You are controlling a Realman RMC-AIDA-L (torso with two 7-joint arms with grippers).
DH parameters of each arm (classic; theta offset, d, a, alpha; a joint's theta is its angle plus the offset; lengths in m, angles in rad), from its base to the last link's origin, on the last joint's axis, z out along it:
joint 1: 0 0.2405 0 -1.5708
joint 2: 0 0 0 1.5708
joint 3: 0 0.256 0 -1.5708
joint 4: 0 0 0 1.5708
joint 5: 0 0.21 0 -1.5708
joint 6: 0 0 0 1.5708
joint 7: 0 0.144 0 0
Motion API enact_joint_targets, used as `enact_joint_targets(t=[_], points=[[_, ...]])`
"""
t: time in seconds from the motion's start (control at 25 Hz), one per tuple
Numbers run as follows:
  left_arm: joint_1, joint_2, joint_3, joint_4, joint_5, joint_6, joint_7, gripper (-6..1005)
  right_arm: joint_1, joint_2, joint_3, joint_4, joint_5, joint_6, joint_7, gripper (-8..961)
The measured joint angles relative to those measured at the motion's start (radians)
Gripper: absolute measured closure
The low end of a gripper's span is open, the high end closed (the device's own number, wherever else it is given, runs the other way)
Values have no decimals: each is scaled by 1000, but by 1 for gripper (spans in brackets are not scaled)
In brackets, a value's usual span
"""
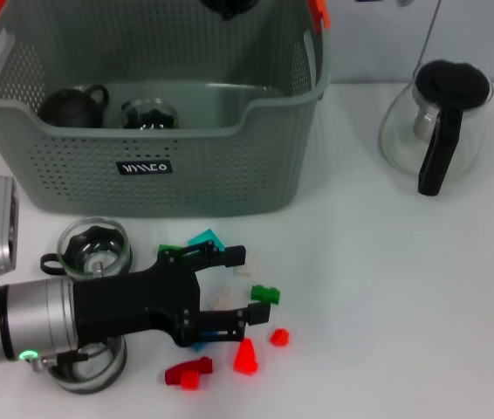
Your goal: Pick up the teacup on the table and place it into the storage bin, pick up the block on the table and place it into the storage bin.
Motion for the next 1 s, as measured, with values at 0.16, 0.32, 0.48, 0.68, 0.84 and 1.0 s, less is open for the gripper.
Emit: enact_joint_targets(t=[0.16, 0.32, 0.48, 0.68, 0.84, 1.0], points=[[-4, 1, -5, -1, -1, 0, -2, 123, 98, 0, -7, 300, -6, 172, -49, 890], [-5, 1, -6, -2, -2, -3, -2, 124, 155, 3, -34, 474, -7, 291, -85, 890], [-5, 1, -7, -3, -2, -10, -2, 124, 164, 6, -89, 532, -7, 358, -81, 891], [-5, 1, -7, -4, -8, -11, -2, 124, 165, 8, -123, 566, -5, 381, -79, 891], [-5, 1, -6, -5, -9, -11, -2, 124, 167, 8, -135, 580, -4, 376, -79, 891], [-5, 1, -6, -6, -10, -11, -1, 124, 170, 8, -142, 593, -6, 366, -79, 891]])
